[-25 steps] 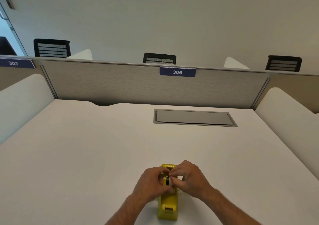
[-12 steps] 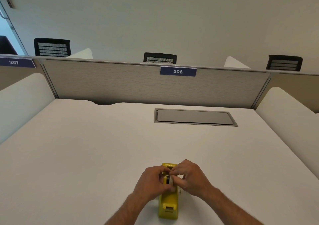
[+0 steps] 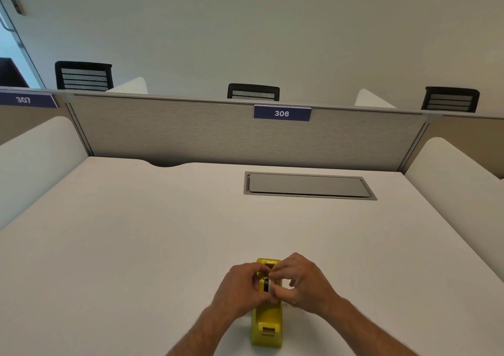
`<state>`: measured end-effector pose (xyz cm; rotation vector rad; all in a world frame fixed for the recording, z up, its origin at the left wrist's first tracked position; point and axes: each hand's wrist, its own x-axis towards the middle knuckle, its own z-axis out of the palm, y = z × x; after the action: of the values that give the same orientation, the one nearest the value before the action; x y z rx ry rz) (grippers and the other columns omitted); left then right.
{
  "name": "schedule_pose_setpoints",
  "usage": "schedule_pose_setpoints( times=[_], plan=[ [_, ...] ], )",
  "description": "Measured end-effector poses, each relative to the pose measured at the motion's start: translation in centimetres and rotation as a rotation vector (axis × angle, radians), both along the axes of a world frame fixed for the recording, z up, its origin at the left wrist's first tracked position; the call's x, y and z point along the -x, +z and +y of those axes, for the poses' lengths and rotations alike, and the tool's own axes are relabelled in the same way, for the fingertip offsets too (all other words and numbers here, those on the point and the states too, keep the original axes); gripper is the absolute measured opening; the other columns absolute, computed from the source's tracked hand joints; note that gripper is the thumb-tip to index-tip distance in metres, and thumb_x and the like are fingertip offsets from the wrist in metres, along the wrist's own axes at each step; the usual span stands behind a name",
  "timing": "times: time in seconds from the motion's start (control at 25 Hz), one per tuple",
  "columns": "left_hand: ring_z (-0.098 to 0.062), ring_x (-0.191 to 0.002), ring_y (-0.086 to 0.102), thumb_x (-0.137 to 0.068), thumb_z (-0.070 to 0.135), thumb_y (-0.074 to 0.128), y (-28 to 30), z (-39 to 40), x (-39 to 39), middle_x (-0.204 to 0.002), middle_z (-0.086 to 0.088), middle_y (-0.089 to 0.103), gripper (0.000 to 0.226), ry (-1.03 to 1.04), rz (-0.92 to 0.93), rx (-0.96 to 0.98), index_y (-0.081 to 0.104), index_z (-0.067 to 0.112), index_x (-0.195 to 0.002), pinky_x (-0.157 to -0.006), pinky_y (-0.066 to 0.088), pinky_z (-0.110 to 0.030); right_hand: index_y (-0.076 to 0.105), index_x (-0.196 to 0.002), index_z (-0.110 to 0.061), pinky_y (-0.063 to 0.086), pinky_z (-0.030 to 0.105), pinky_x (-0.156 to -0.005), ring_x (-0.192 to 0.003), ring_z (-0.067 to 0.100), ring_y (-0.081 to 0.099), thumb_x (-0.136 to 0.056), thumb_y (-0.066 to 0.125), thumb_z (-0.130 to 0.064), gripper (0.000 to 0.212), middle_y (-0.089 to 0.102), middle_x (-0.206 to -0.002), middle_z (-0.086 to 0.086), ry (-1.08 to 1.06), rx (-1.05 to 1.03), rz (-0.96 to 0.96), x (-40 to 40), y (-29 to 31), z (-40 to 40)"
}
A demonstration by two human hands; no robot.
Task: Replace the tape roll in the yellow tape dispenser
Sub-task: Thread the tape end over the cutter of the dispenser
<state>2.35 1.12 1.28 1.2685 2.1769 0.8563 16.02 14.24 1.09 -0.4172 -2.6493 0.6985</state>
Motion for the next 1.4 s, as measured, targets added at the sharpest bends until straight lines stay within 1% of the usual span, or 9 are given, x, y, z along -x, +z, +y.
schedule_pose_setpoints(
  times=[0.12, 0.28, 0.48, 0.68, 0.84, 0.96, 1.16, 1.32, 1.4],
  plan=[
    [-0.002, -0.07, 0.052, -0.064, 0.052, 0.081, 0.07, 0.02, -0.03, -0.081, 0.02, 0.056, 0.059, 0.003, 0.011, -0.008, 0.065, 0.034, -0.118, -0.065, 0.04, -0.013, 0.079, -0.096, -0.031, 0.049, 0.013, -0.063, -0.092, 0.001, 0.058, -0.077, 0.071, -0.045, 0.025, 0.075, -0.097, -0.017, -0.007, -0.004, 0.011, -0.17, -0.21, -0.14],
    [-0.003, -0.071, 0.053, -0.058, 0.053, 0.084, 0.13, 0.07, 0.01, -0.08, 0.019, 0.058, 0.062, 0.01, -0.012, 0.0, 0.065, 0.035, -0.114, -0.065, 0.042, -0.015, 0.081, -0.092, -0.03, 0.053, 0.021, -0.063, -0.087, 0.002, 0.057, -0.08, 0.069, -0.04, 0.019, 0.076, -0.091, -0.015, -0.005, 0.013, 0.029, 0.07, -0.09, -0.04],
    [-0.001, -0.069, 0.053, -0.057, 0.054, 0.083, 0.06, 0.07, 0.04, -0.074, 0.024, 0.054, 0.063, 0.011, -0.016, -0.005, 0.066, 0.035, -0.114, -0.063, 0.039, -0.012, 0.08, -0.093, -0.032, 0.054, 0.021, -0.063, -0.09, 0.002, 0.057, -0.079, 0.071, -0.042, 0.02, 0.074, -0.093, -0.017, -0.006, 0.019, 0.015, 0.15, -0.37, 0.06],
    [-0.004, -0.078, 0.055, -0.058, 0.054, 0.085, 0.08, 0.08, -0.06, -0.089, 0.019, 0.06, 0.066, 0.012, -0.014, 0.019, 0.063, 0.037, -0.117, -0.068, 0.043, -0.015, 0.081, -0.092, -0.031, 0.054, 0.024, -0.067, -0.089, 0.003, 0.058, -0.081, 0.069, -0.039, 0.018, 0.075, -0.091, -0.015, -0.014, 0.024, 0.025, 0.23, -0.31, 0.23],
    [-0.002, -0.071, 0.053, -0.06, 0.052, 0.084, 0.1, 0.03, -0.07, -0.08, 0.022, 0.056, 0.063, 0.007, -0.015, -0.002, 0.064, 0.035, -0.117, -0.066, 0.041, -0.013, 0.08, -0.095, -0.03, 0.057, 0.026, -0.062, -0.091, 0.005, 0.058, -0.075, 0.072, -0.042, 0.024, 0.075, -0.093, -0.016, -0.022, 0.027, 0.013, 0.08, -0.46, 0.07],
    [-0.002, -0.068, 0.052, -0.061, 0.052, 0.082, 0.02, 0.03, -0.05, -0.076, 0.021, 0.054, 0.061, 0.008, -0.006, -0.016, 0.065, 0.035, -0.117, -0.065, 0.039, -0.012, 0.079, -0.1, -0.029, 0.057, 0.026, -0.064, -0.094, 0.005, 0.058, -0.071, 0.074, -0.044, 0.033, 0.075, -0.098, -0.014, -0.024, 0.005, 0.005, -0.11, -0.69, -0.02],
    [-0.002, -0.079, 0.057, -0.054, 0.058, 0.081, -0.08, 0.08, -0.04, -0.089, 0.02, 0.062, 0.066, 0.007, 0.001, 0.003, 0.064, 0.037, -0.115, -0.069, 0.046, -0.014, 0.081, -0.093, -0.027, 0.055, 0.027, -0.065, -0.089, 0.005, 0.06, -0.08, 0.074, -0.033, 0.016, 0.077, -0.091, -0.012, -0.006, 0.001, 0.031, 0.15, -0.38, 0.21],
    [0.0, -0.075, 0.055, -0.056, 0.061, 0.078, -0.1, 0.01, -0.1, -0.084, 0.022, 0.059, 0.066, 0.009, 0.013, -0.004, 0.064, 0.036, -0.116, -0.068, 0.044, -0.013, 0.08, -0.099, -0.029, 0.057, 0.027, -0.066, -0.092, 0.004, 0.059, -0.079, 0.071, -0.042, 0.025, 0.075, -0.096, -0.014, 0.006, -0.026, -0.008, 0.12, -0.44, 0.09],
    [-0.002, -0.078, 0.057, -0.054, 0.062, 0.079, -0.09, 0.01, -0.12, -0.09, 0.02, 0.062, 0.068, 0.008, 0.0, 0.002, 0.064, 0.037, -0.116, -0.069, 0.045, -0.014, 0.081, -0.095, -0.028, 0.056, 0.028, -0.066, -0.089, 0.004, 0.059, -0.081, 0.071, -0.038, 0.02, 0.076, -0.093, -0.013, 0.013, -0.033, 0.009, 0.09, -0.42, 0.14]
  ],
)
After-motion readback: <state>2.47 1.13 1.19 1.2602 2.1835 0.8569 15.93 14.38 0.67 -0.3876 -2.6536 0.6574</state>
